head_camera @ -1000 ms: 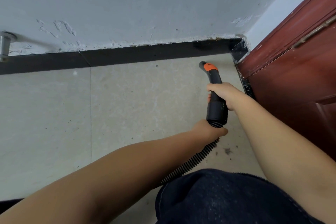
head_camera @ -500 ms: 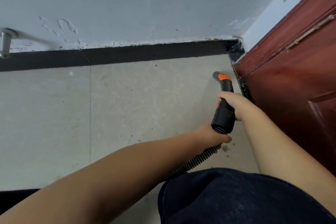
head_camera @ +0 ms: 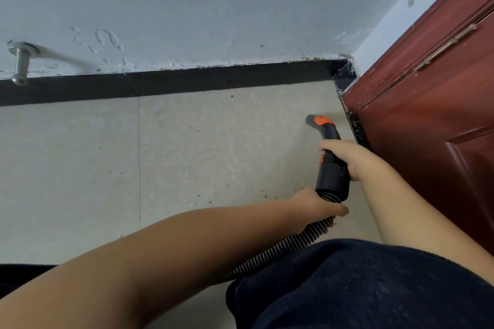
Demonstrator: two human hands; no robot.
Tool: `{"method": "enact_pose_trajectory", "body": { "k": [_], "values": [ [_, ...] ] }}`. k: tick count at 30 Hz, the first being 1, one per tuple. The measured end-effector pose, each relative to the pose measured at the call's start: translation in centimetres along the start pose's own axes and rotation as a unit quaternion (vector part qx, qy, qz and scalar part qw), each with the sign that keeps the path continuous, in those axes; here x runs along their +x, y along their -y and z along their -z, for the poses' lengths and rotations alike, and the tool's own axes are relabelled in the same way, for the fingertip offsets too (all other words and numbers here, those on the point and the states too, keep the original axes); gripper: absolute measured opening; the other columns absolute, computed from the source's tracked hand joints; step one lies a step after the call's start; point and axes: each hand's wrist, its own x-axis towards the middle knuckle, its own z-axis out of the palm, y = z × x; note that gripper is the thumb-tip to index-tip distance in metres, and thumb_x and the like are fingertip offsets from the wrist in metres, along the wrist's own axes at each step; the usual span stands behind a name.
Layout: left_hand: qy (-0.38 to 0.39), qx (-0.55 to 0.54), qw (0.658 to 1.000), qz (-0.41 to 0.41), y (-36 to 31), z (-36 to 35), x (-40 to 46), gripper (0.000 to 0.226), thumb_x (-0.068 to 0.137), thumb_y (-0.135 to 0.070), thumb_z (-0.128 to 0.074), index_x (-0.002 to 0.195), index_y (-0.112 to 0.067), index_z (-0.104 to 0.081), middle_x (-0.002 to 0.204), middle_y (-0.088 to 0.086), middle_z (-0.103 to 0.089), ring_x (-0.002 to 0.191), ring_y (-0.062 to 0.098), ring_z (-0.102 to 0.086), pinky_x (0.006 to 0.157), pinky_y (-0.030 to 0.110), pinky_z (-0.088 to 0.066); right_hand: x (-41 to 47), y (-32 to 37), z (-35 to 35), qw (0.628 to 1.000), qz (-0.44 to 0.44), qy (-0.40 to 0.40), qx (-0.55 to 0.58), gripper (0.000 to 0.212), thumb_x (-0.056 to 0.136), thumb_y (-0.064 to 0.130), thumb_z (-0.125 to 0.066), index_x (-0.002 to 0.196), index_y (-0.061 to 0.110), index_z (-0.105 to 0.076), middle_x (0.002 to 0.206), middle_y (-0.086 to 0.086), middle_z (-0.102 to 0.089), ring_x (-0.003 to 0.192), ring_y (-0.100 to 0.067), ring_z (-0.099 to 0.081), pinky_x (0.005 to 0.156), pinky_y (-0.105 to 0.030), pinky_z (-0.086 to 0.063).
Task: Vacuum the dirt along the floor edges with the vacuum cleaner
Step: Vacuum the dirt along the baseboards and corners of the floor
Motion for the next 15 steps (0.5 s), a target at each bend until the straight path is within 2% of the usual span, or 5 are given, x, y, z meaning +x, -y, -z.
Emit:
{"method": "enact_pose_trajectory", "body": {
  "k": [3,7,10,12,15],
  "values": [
    [0.01,0.039,0.999,-0.007,-1.0,-0.7,0.5,0.036,0.088,-0.025,-0.069,0.116,-0.008,-0.055,0.076,0.003,-0.058,0.059,0.014,-0.054,0.053,0.023,-0.048,0.7,-0.7,2.6,0.997,-0.015,-0.057,0.056,0.008,0.089,0.006,-0.056,0.082,0.006,-0.051,0.062,-0.007,-0.053,0.051,-0.018,-0.052,0.051,-0.032,-0.046],
    [-0.016,0.023,1.0,-0.005,-2.4,-1.3,1.5,0.027,0.089,-0.023,-0.068,0.105,-0.008,-0.053,0.076,0.004,-0.056,0.059,0.014,-0.052,0.052,0.022,-0.047,2.0,0.4,3.3,0.996,0.008,-0.073,0.044,0.007,0.089,0.006,-0.055,0.084,0.008,-0.051,0.064,-0.008,-0.052,0.044,-0.017,-0.055,0.046,-0.027,-0.048],
    [-0.033,0.01,0.999,-0.01,-3.7,-0.6,1.5,0.024,0.09,-0.021,-0.067,0.101,-0.007,-0.051,0.074,0.004,-0.054,0.058,0.014,-0.051,0.04,0.018,-0.046,2.7,1.9,2.7,0.997,0.022,-0.063,0.03,0.01,0.089,0.008,-0.056,0.081,0.009,-0.05,0.065,-0.007,-0.053,0.036,-0.013,-0.055,0.04,-0.022,-0.048],
    [-0.032,-0.004,0.999,-0.008,-4.0,-0.4,1.2,0.019,0.09,-0.019,-0.066,0.094,-0.008,-0.051,0.074,0.005,-0.054,0.057,0.014,-0.051,0.035,0.014,-0.044,2.9,2.4,2.4,0.998,0.023,-0.051,0.012,0.009,0.088,0.009,-0.058,0.081,0.008,-0.051,0.059,-0.006,-0.056,0.038,-0.014,-0.056,0.047,-0.027,-0.05],
    [-0.024,-0.009,1.0,0.003,-3.5,-0.8,0.3,0.021,0.09,-0.019,-0.066,0.081,-0.015,-0.048,0.074,0.004,-0.054,0.058,0.013,-0.051,0.039,0.017,-0.046,2.2,2.1,1.7,0.999,0.017,-0.031,-0.024,0.009,0.086,0.011,-0.06,0.081,0.007,-0.053,0.044,-0.004,-0.058,0.036,-0.014,-0.056,0.05,-0.028,-0.05]
  ]
}}
